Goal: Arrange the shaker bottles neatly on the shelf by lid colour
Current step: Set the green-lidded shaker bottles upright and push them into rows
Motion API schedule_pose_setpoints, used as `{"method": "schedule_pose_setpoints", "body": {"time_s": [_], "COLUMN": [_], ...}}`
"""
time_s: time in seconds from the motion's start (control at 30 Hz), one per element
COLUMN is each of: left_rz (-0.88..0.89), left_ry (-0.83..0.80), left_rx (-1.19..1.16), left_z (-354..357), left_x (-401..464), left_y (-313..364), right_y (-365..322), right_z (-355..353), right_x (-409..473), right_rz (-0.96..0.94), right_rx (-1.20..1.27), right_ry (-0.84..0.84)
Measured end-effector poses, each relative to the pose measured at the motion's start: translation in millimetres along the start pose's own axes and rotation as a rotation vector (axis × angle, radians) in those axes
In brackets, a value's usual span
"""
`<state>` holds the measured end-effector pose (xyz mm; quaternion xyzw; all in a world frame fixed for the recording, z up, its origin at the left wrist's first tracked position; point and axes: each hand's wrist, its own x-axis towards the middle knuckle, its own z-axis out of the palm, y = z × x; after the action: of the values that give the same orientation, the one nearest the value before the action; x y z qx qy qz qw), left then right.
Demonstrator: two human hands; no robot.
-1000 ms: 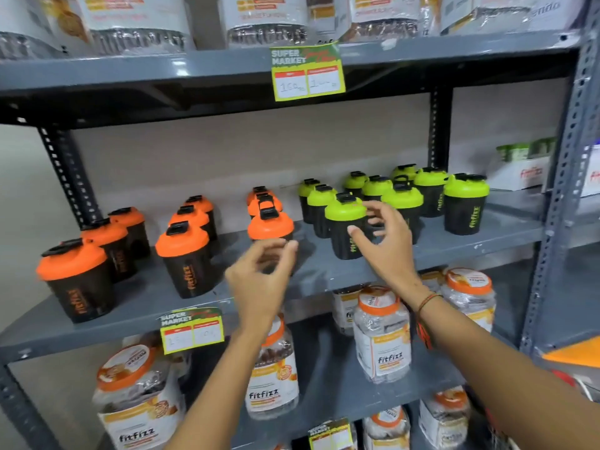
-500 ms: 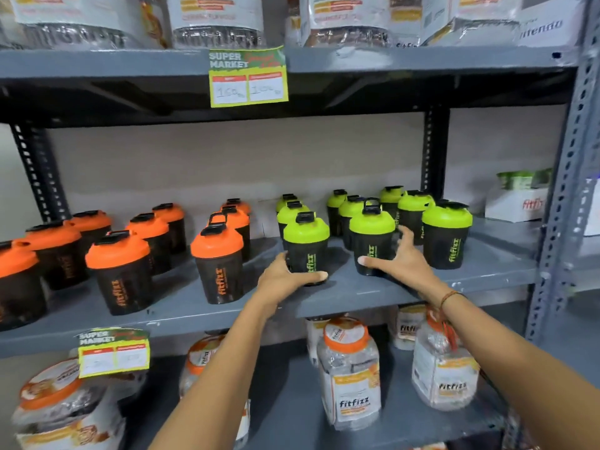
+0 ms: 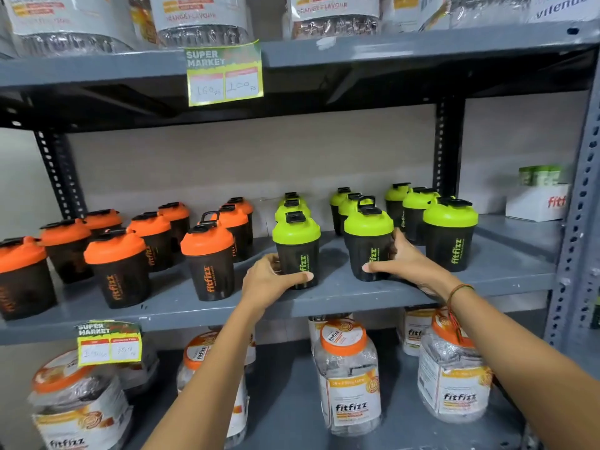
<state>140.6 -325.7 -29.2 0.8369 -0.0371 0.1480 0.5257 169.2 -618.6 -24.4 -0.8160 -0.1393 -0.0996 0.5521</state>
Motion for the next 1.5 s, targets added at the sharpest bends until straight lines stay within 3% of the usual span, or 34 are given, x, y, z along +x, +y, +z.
{"method": "schedule_pose_setpoints", "body": {"time_s": [0.5,0.6,0.67,0.73,0.83,0.9,0.97,1.07,1.17,1.27,1.5], "left_rz": [0.025,0.113,0.250,0.502,0.720,0.669,0.516,0.246,0.112,0.061,0.068], "left_ry": [-0.006,0.132,0.354,0.490,0.422,0.291,0.178,0.019,-0.064,-0.065,-0.014], "left_rx": [0.026,-0.023,-0.098,-0.096,0.028,0.145,0.215,0.259,0.205,0.155,0.185], "left_z": [-2,7,22,42,81,99,110,116,118,121,127], "left_x": [-9,-21,-39,-58,-71,-69,-60,-35,-16,-8,-11], "left_y": [7,9,14,23,39,50,56,57,60,61,62], "right_y": [-3,-4,-3,-2,1,7,17,32,43,50,51], "right_z": [-6,-10,-13,-17,-30,-46,-63,-87,-105,-108,-109], "right_x": [-5,-17,-30,-43,-57,-58,-55,-50,-46,-44,-47], "right_rz": [-0.030,-0.070,-0.165,-0.345,-0.583,-0.565,-0.449,-0.168,0.017,0.040,-0.013], "right_rx": [-0.023,0.020,-0.016,-0.104,-0.257,-0.313,-0.306,-0.302,-0.369,-0.425,-0.459], "right_ry": [-0.037,-0.016,0.088,0.307,0.706,0.894,0.956,0.790,0.553,0.467,0.484]}}
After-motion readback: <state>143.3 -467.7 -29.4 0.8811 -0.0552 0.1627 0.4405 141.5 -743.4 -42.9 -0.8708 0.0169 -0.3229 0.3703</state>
